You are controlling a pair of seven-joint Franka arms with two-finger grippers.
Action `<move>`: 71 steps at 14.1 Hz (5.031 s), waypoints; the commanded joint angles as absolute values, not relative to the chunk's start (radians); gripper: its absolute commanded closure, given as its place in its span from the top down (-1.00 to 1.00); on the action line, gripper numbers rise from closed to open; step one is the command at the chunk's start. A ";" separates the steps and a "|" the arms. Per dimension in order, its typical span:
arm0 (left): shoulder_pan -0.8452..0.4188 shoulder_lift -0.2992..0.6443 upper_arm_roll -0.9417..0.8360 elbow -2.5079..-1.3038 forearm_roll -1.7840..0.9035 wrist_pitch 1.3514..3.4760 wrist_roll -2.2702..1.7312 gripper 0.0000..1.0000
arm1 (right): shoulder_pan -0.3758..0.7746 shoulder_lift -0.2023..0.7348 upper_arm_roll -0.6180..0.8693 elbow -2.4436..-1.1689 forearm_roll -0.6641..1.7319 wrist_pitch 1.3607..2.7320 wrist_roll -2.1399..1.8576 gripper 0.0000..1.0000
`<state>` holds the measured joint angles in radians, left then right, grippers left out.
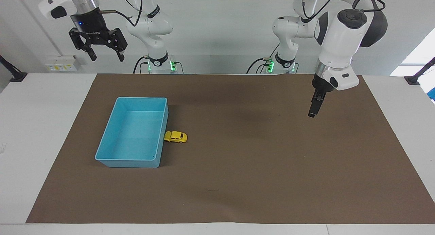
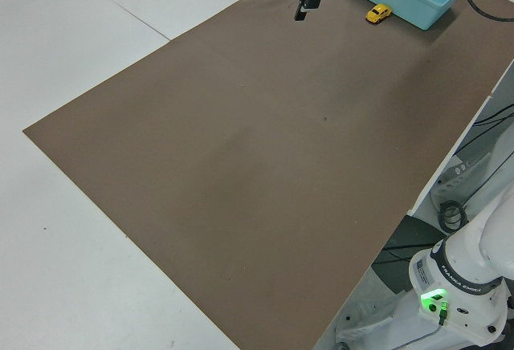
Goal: Wind up and store yellow beetle car
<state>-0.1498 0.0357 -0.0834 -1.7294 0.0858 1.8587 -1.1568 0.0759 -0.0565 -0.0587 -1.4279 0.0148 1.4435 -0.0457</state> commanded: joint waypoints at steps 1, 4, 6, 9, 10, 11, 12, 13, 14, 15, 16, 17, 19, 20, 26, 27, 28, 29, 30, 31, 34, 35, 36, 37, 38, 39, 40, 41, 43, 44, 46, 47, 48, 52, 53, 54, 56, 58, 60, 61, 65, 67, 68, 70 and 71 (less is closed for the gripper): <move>-0.112 0.015 -0.092 -1.747 0.057 1.842 -0.895 1.00 | 0.072 -0.071 -0.052 -1.447 0.025 1.492 -0.320 1.00; -0.069 0.014 -0.092 -1.746 0.057 1.830 -0.579 1.00 | 0.081 -0.058 -0.049 -1.459 0.023 1.541 -0.599 1.00; -0.038 -0.001 -0.092 -1.743 0.057 1.822 -0.395 1.00 | 0.081 -0.037 -0.025 -1.482 0.023 1.586 -0.740 1.00; -0.008 -0.018 -0.089 -1.711 0.055 1.737 -0.159 1.00 | 0.104 0.023 -0.012 -1.488 0.023 1.627 -0.875 1.00; 0.003 -0.020 -0.089 -1.686 0.055 1.702 -0.097 1.00 | 0.109 0.046 -0.012 -1.486 0.025 1.641 -0.917 1.00; 0.009 -0.020 -0.089 -1.657 0.051 1.665 -0.068 1.00 | 0.118 0.069 -0.009 -1.486 0.025 1.652 -0.960 1.00; 0.011 -0.020 -0.087 -1.631 0.043 1.626 -0.061 1.00 | 0.120 0.099 -0.005 -1.485 0.029 1.660 -1.027 1.00; 0.011 -0.021 -0.086 -1.608 0.041 1.593 -0.057 1.00 | 0.120 0.132 -0.005 -1.485 0.049 1.669 -1.107 1.00; 0.011 -0.023 -0.087 -1.586 0.041 1.563 -0.039 1.00 | 0.124 0.162 -0.005 -1.485 0.058 1.675 -1.168 1.00; 0.011 -0.026 -0.087 -1.559 0.040 1.528 -0.029 1.00 | 0.130 0.184 -0.003 -1.485 0.060 1.687 -1.196 1.00; 0.009 -0.031 -0.087 -1.534 0.022 1.499 -0.028 1.00 | 0.143 0.199 -0.005 -1.485 0.060 1.690 -1.200 1.00; 0.011 -0.031 -0.087 -1.513 -0.001 1.487 -0.029 1.00 | 0.144 0.213 -0.003 -1.485 0.063 1.693 -1.201 1.00; 0.011 -0.032 -0.087 -1.497 -0.032 1.486 -0.031 1.00 | 0.141 0.265 0.005 -1.482 0.061 1.730 -1.209 1.00; 0.011 -0.037 -0.086 -1.499 -0.049 1.488 -0.032 1.00 | 0.143 0.279 0.018 -1.480 0.060 1.750 -1.216 1.00; 0.011 -0.058 -0.086 -1.502 -0.044 1.473 -0.028 1.00 | 0.190 0.354 0.025 -1.485 0.058 1.873 -1.232 1.00; 0.011 -0.060 -0.086 -1.505 -0.044 1.473 -0.028 1.00 | 0.193 0.362 0.025 -1.485 0.058 1.878 -1.232 1.00; 0.012 -0.072 -0.090 -1.511 -0.041 1.473 -0.028 1.00 | 0.193 0.362 0.025 -1.486 0.058 1.873 -1.233 1.00; 0.012 -0.075 -0.087 -1.516 -0.041 1.470 -0.028 1.00 | 0.195 0.364 0.025 -1.489 0.060 1.876 -1.235 1.00; 0.012 -0.078 -0.075 -1.519 -0.041 1.468 -0.026 1.00 | 0.195 0.364 0.025 -1.494 0.060 1.878 -1.242 1.00; 0.009 -0.075 -0.060 -1.517 -0.040 1.463 -0.015 1.00 | 0.183 0.364 0.026 -1.494 0.061 1.878 -1.261 1.00; 0.009 -0.060 -0.058 -1.511 -0.022 1.462 0.011 1.00 | 0.196 0.365 0.029 -1.508 0.063 1.939 -1.269 1.00; 0.006 -0.058 -0.060 -1.509 0.001 1.460 0.015 1.00 | 0.195 0.365 0.031 -1.526 0.061 1.950 -1.276 1.00; 0.000 -0.054 -0.061 -1.506 0.032 1.454 0.034 1.00 | 0.202 0.364 0.040 -1.531 0.061 1.951 -1.276 1.00; -0.005 -0.051 -0.069 -1.503 0.067 1.438 0.047 1.00 | 0.227 0.365 0.044 -1.534 0.060 1.954 -1.275 1.00; -0.012 -0.051 -0.075 -1.503 0.092 1.427 0.048 1.00 | 0.239 0.374 0.044 -1.548 0.060 1.974 -1.278 1.00; -0.017 -0.052 -0.078 -1.502 0.095 1.422 0.048 1.00 | 0.248 0.385 0.046 -1.566 0.061 2.009 -1.276 1.00; -0.015 -0.052 -0.080 -1.502 0.084 1.428 0.048 1.00 | 0.274 0.394 0.046 -1.577 0.063 2.032 -1.270 1.00; -0.015 -0.054 -0.078 -1.502 0.072 1.436 0.049 1.00 | 0.297 0.405 0.046 -1.583 0.064 2.040 -1.270 1.00; -0.005 -0.055 -0.074 -1.503 0.034 1.445 0.054 1.00 | 0.304 0.410 0.046 -1.621 0.063 2.052 -1.281 1.00; -0.005 -0.057 -0.072 -1.506 0.025 1.450 0.055 1.00 | 0.304 0.403 0.046 -1.649 0.064 2.075 -1.279 1.00; 0.000 -0.064 -0.071 -1.519 0.011 1.453 0.055 1.00 | 0.290 0.397 0.044 -1.667 0.063 2.077 -1.281 1.00; 0.002 -0.064 -0.068 -1.520 0.009 1.451 0.052 1.00 | 0.287 0.396 0.044 -1.681 0.063 2.080 -1.281 1.00; 0.008 -0.064 -0.066 -1.519 -0.001 1.453 0.049 1.00 | 0.288 0.396 0.044 -1.696 0.063 2.085 -1.282 1.00; 0.012 -0.063 -0.064 -1.520 -0.034 1.468 0.046 1.00 | 0.259 0.381 0.044 -1.853 0.063 2.201 -1.313 1.00; 0.024 -0.063 -0.064 -1.519 -0.040 1.474 0.043 1.00 | 0.259 0.365 0.044 -1.877 0.063 2.204 -1.315 1.00; 0.037 -0.063 -0.066 -1.520 -0.038 1.471 0.048 1.00 | 0.261 0.354 0.044 -1.899 0.063 2.203 -1.318 1.00; 0.037 -0.066 -0.066 -1.526 -0.038 1.467 0.052 1.00 | 0.255 0.333 0.044 -1.946 0.063 2.209 -1.319 1.00; 0.037 -0.064 -0.066 -1.525 -0.037 1.467 0.048 1.00 | 0.256 0.325 0.044 -1.959 0.063 2.206 -1.307 1.00; 0.038 -0.064 -0.066 -1.525 -0.037 1.460 0.046 1.00 | 0.265 0.321 0.043 -1.970 0.057 2.209 -1.307 1.00; 0.038 -0.064 -0.066 -1.525 -0.037 1.460 0.046 1.00 | 0.258 0.319 0.043 -1.971 0.051 2.212 -1.307 1.00; 0.037 -0.064 -0.066 -1.525 -0.037 1.460 0.046 1.00 | 0.249 0.322 0.040 -1.974 0.044 2.240 -1.318 0.80; 0.038 -0.066 -0.066 -1.525 -0.037 1.460 0.046 1.00 | 0.224 0.324 0.040 -1.973 0.037 2.241 -1.350 0.52; 0.037 -0.064 -0.066 -1.525 -0.037 1.460 0.046 1.00 | 0.216 0.325 0.040 -1.973 0.037 2.238 -1.364 -0.17; 0.037 -0.064 -0.066 -1.525 -0.037 1.460 0.046 1.00 | 0.206 0.328 0.041 -1.964 0.035 2.234 -1.371 -0.97; 0.038 -0.066 -0.066 -1.525 -0.037 1.459 0.046 1.00 | 0.212 0.333 0.041 -1.954 0.035 2.232 -1.367 -1.00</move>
